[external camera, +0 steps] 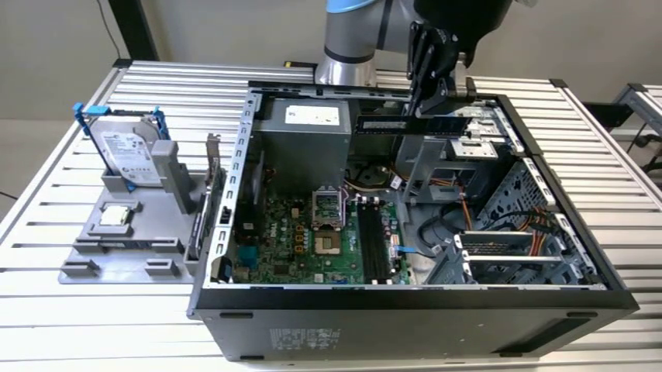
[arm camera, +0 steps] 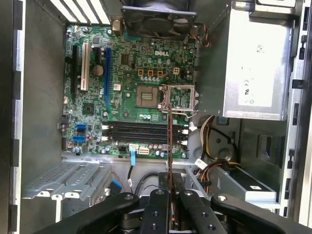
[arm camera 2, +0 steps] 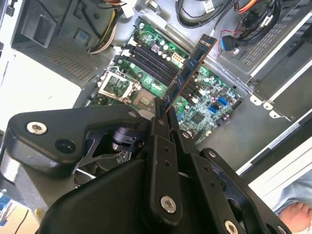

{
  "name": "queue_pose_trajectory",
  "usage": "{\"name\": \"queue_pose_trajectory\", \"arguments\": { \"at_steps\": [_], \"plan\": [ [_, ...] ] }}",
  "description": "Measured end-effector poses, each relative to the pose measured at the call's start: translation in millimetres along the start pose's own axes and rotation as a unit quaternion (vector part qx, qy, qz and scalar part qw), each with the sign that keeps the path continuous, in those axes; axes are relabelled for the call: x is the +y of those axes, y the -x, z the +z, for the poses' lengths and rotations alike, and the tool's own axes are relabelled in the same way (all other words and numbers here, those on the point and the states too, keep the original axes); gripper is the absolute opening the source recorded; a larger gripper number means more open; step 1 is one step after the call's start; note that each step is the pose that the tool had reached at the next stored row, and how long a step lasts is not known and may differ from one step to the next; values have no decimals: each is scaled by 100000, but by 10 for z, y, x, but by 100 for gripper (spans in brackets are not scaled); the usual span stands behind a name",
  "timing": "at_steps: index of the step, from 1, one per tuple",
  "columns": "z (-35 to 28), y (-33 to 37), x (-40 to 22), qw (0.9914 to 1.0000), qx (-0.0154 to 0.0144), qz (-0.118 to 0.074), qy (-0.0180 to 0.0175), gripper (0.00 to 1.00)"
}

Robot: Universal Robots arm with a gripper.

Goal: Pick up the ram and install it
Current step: 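Pick up the ram and move it above insertion slot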

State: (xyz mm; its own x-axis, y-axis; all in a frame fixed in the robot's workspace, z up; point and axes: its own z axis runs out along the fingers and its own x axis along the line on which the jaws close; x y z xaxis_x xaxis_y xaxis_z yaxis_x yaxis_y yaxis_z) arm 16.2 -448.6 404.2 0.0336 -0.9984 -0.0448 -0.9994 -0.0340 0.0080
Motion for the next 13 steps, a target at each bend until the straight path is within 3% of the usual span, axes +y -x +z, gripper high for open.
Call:
{"name": "queue_pose_trajectory", "arguments": {
  "at_steps": [13],
  "plan": [
    [0, 0, -1, 99996, -5, 869, -38, 0]
  ]
}}
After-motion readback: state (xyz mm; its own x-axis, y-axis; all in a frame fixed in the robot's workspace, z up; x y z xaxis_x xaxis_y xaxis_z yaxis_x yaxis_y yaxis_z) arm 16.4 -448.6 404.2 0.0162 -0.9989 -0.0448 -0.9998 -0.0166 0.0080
